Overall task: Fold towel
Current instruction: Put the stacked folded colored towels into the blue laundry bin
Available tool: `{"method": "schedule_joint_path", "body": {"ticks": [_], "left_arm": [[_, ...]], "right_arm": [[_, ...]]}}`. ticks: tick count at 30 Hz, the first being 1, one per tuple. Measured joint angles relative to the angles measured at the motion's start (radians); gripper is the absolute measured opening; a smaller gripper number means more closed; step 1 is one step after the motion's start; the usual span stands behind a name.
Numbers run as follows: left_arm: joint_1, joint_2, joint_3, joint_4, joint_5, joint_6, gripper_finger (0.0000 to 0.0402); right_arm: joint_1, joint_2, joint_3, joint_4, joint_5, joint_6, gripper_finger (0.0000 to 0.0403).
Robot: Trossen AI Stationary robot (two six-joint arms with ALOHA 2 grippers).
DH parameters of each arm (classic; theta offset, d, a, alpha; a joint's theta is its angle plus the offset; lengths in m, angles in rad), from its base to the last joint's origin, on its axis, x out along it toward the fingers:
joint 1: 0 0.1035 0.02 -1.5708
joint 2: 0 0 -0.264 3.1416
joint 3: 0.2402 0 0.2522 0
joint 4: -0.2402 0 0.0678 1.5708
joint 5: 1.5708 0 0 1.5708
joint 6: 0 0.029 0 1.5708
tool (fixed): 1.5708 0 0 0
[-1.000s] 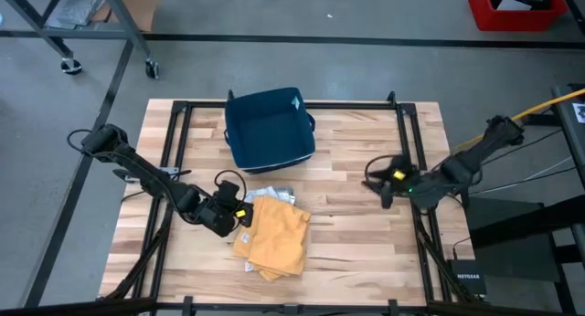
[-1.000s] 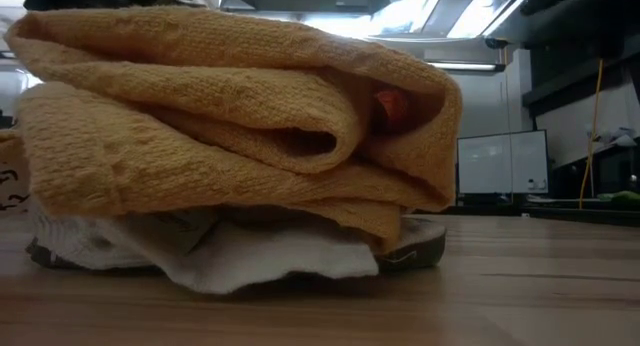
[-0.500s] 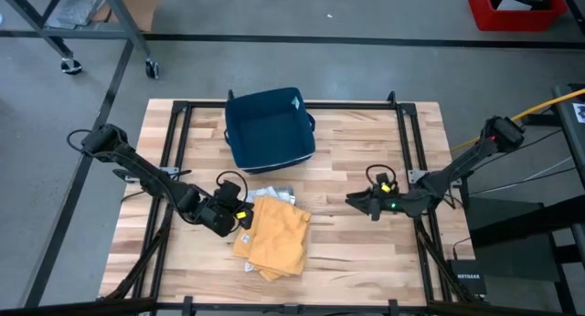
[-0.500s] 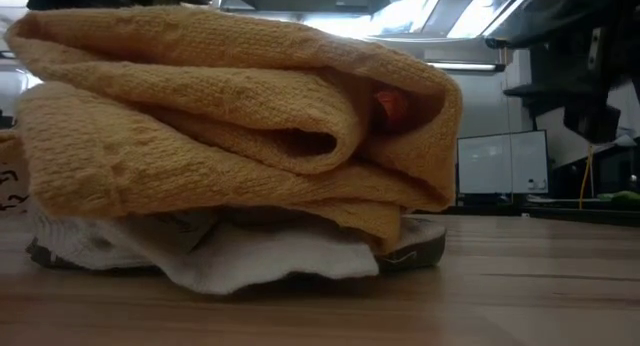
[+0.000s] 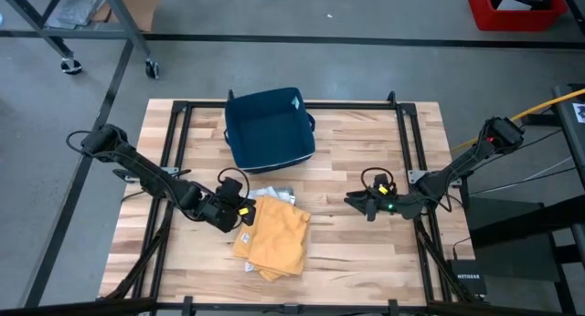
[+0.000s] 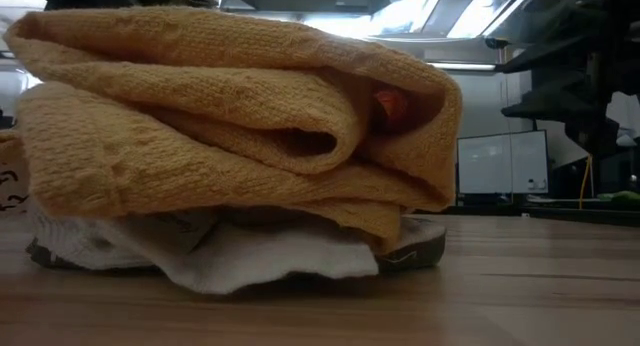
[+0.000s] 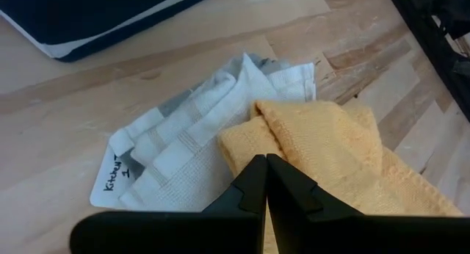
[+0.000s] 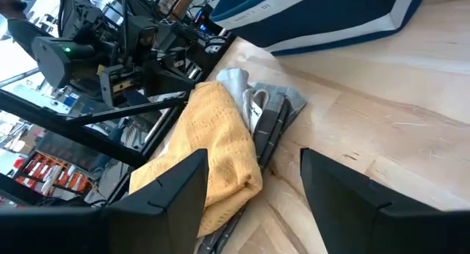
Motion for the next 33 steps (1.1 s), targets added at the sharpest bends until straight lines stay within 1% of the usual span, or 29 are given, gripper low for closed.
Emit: {"method": "schedule_joint_path", "body": {"ticks": [4, 6, 9, 13, 15, 19, 21, 28, 30, 33], "left_arm": [[0.0, 0.0, 0.0, -0.002, 0.008, 0.025, 0.0004], [0.0, 0.0, 0.0, -0.002, 0.044, 0.046, 0.0004], [0.0, 0.001, 0.0, -0.005, 0.109, 0.05, 0.0004], [0.0, 0.007, 0.0, -0.039, 0.135, 0.049, 0.0004], [0.0, 0.008, -0.002, -0.052, 0.139, 0.02, 0.0004], [0.006, 0.008, -0.023, -0.049, 0.182, -0.086, 0.0004], [0.006, 0.009, -0.025, -0.055, 0.187, -0.106, 0.0004], [0.007, 0.01, -0.025, -0.056, 0.19, -0.002, 0.0005], [0.007, 0.018, -0.025, -0.068, 0.19, -0.005, 0.0015], [0.01, 0.048, -0.025, -0.075, 0.222, -0.033, 0.0052]], "right_arm": [[0.0, 0.0, 0.0, -0.002, 0.029, 0.0, 0.0221], [0.0, 0.0, 0.0, -0.002, 0.028, 0.009, 0.0221], [0.0, 0.0, 0.0, -0.002, -0.015, 0.057, 0.0221], [0.0, 0.0, 0.0, -0.002, -0.094, 0.055, 0.0221], [0.0, 0.0, 0.001, -0.002, -0.117, 0.052, 0.0221], [0.0, 0.0, 0.001, -0.002, -0.158, 0.028, 0.0221], [0.0, 0.0, 0.001, -0.002, -0.165, 0.014, 0.0221], [0.0, 0.0, 0.001, -0.003, -0.155, -0.001, 0.0221], [0.0, 0.0, 0.001, -0.003, -0.157, -0.001, 0.0221], [0.0, 0.0, 0.001, -0.003, -0.171, -0.001, 0.0221]]}}
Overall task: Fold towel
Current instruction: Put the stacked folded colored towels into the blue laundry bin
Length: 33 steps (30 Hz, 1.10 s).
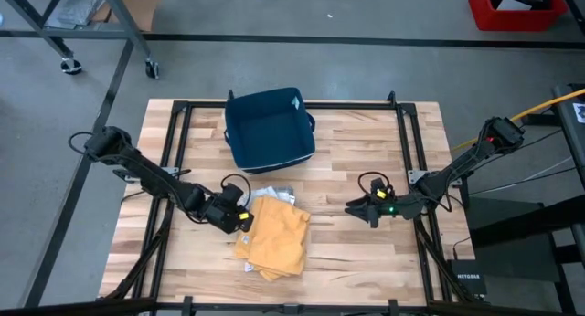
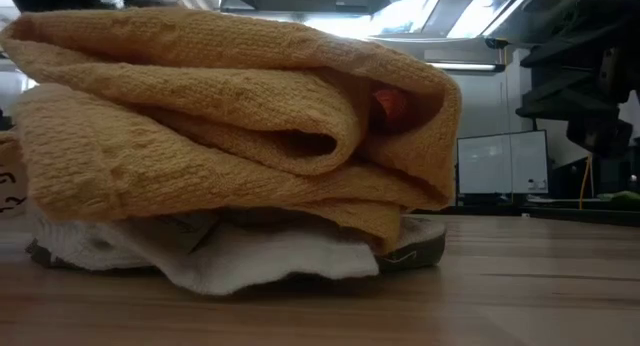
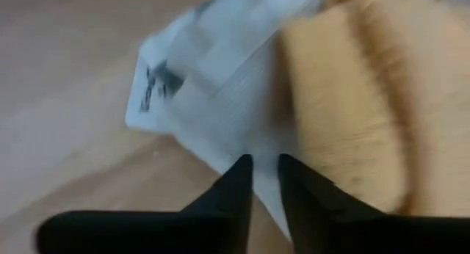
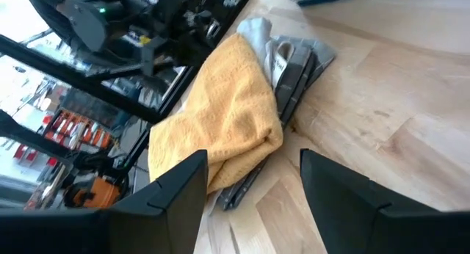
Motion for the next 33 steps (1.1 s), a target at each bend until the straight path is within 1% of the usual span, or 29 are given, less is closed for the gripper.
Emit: {"method": "schedule_joint_path", "body": {"ticks": [4, 6, 8, 10, 16, 19, 23, 27, 33], "left_arm": [[0.001, 0.07, 0.0, 0.015, 0.051, -0.097, 0.0119], [0.001, 0.104, 0.0, 0.023, 0.083, -0.155, 0.0145], [0.001, 0.133, 0.0, 0.043, 0.12, -0.238, 0.0163], [0.001, 0.151, 0.0, 0.059, 0.149, -0.306, 0.0173], [0.0, 0.168, 0.0, 0.087, 0.154, -0.371, 0.0177], [0.0, 0.168, 0.0, 0.089, 0.155, -0.383, 0.0177], [-0.01, 0.168, 0.0, 0.091, 0.155, -0.405, 0.0177], [-0.022, 0.169, 0.0, 0.095, 0.154, -0.434, 0.0177], [-0.034, 0.17, 0.0, 0.119, 0.16, -0.467, 0.0177]], "right_arm": [[0.0, 0.0, 0.0, 0.0, -0.025, 0.0, 0.0221], [0.0, 0.0, 0.0, 0.0, -0.026, 0.001, 0.0221], [0.0, 0.008, 0.001, 0.003, -0.018, 0.024, 0.0221], [0.0, 0.029, 0.001, 0.002, -0.008, 0.078, 0.0221], [0.0, 0.16, 0.002, 0.003, -0.015, 0.321, 0.0221], [0.0, 0.243, 0.021, 0.0, -0.023, 0.394, 0.0221], [0.0, 0.348, 0.082, 0.012, -0.041, 0.399, 0.0221], [-0.007, 0.451, 0.158, 0.06, -0.068, 0.393, 0.0221], [-0.062, 0.616, 0.289, 0.059, -0.225, 0.389, 0.0221]]}}
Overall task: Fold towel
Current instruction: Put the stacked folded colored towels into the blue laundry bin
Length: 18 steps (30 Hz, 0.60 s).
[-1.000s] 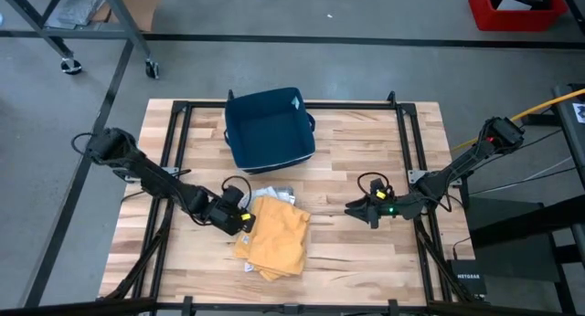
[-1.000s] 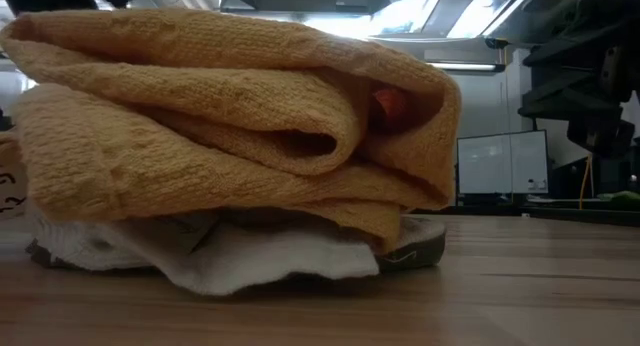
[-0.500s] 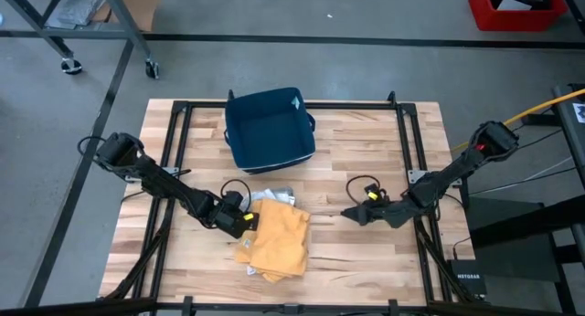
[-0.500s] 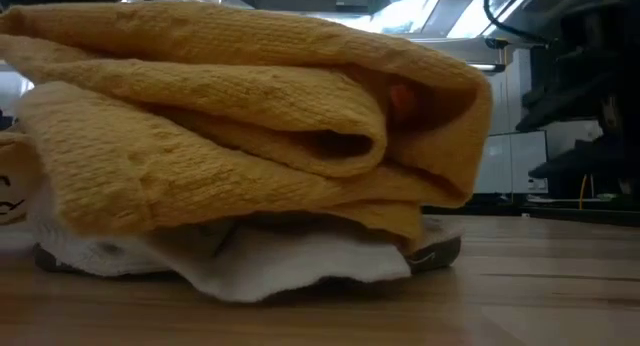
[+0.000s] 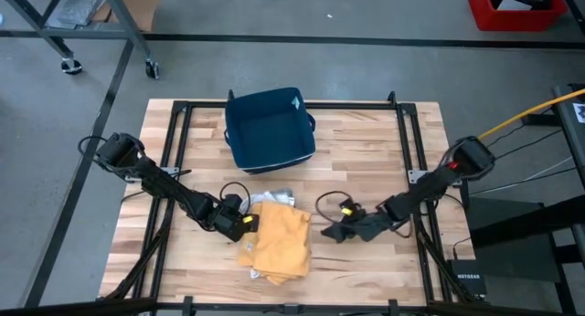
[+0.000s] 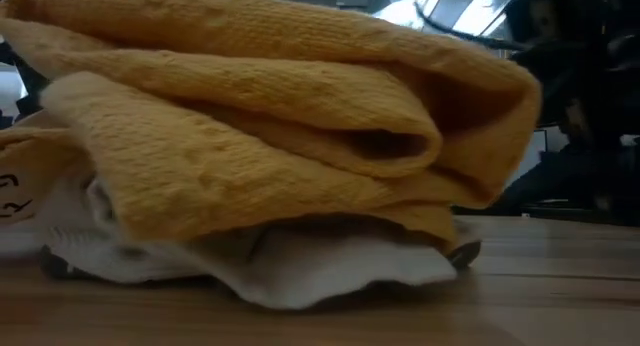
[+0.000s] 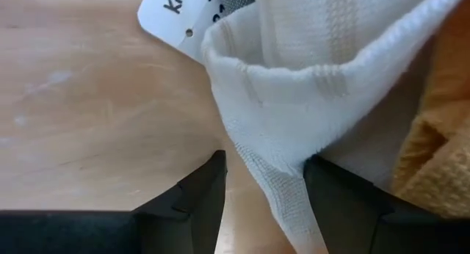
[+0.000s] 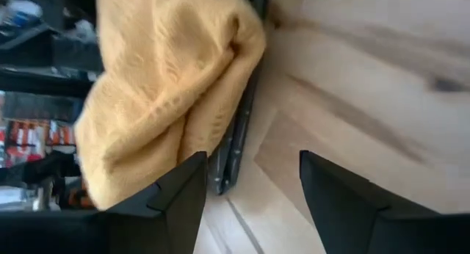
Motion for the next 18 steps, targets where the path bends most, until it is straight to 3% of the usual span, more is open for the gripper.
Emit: {"method": "schedule_joint_path", "body": {"ticks": [10, 18], "left_arm": [[-0.001, 0.002, 0.0, 0.019, 0.006, 0.071, 0.0177], [-0.002, 0.067, 0.003, 0.07, -0.009, 0.076, 0.0177]], "right_arm": [[-0.089, 0.23, 0.209, 0.004, -0.199, -0.08, 0.0221], [-0.123, 0.327, 0.317, 0.008, -0.303, -0.102, 0.0221]]}}
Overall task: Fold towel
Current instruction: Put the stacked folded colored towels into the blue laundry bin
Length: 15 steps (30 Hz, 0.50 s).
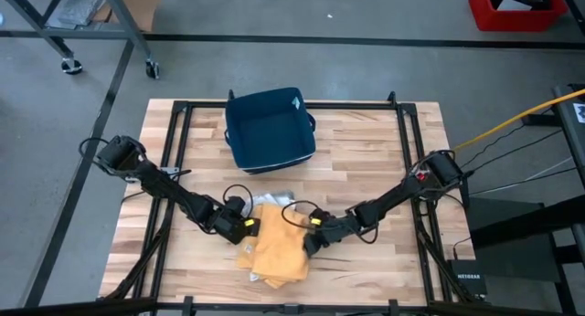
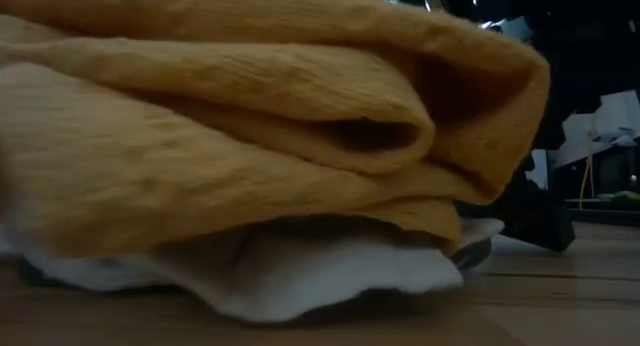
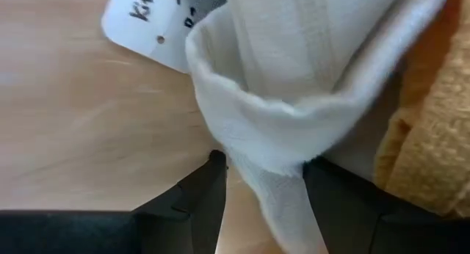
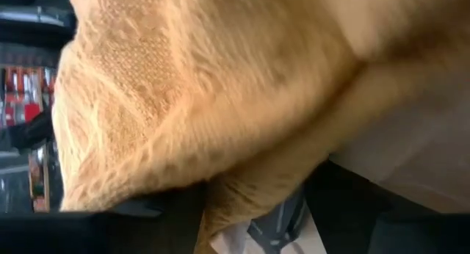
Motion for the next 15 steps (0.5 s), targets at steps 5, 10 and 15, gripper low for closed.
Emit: {"method": "schedule_joint_path", "body": {"ticks": [5, 10, 15], "left_arm": [[0.001, 0.043, 0.0, 0.104, -0.009, 0.013, 0.0177], [0.001, 0.045, 0.0, 0.118, -0.006, 0.024, 0.0177], [0.002, 0.046, -0.002, 0.13, -0.003, 0.023, 0.0177]], "right_arm": [[0.002, 0.025, 0.03, -0.005, -0.01, -0.027, 0.0221], [0.002, 0.033, 0.034, -0.007, -0.007, -0.026, 0.0221], [0.002, 0.034, 0.033, -0.008, 0.011, -0.024, 0.0221]]}}
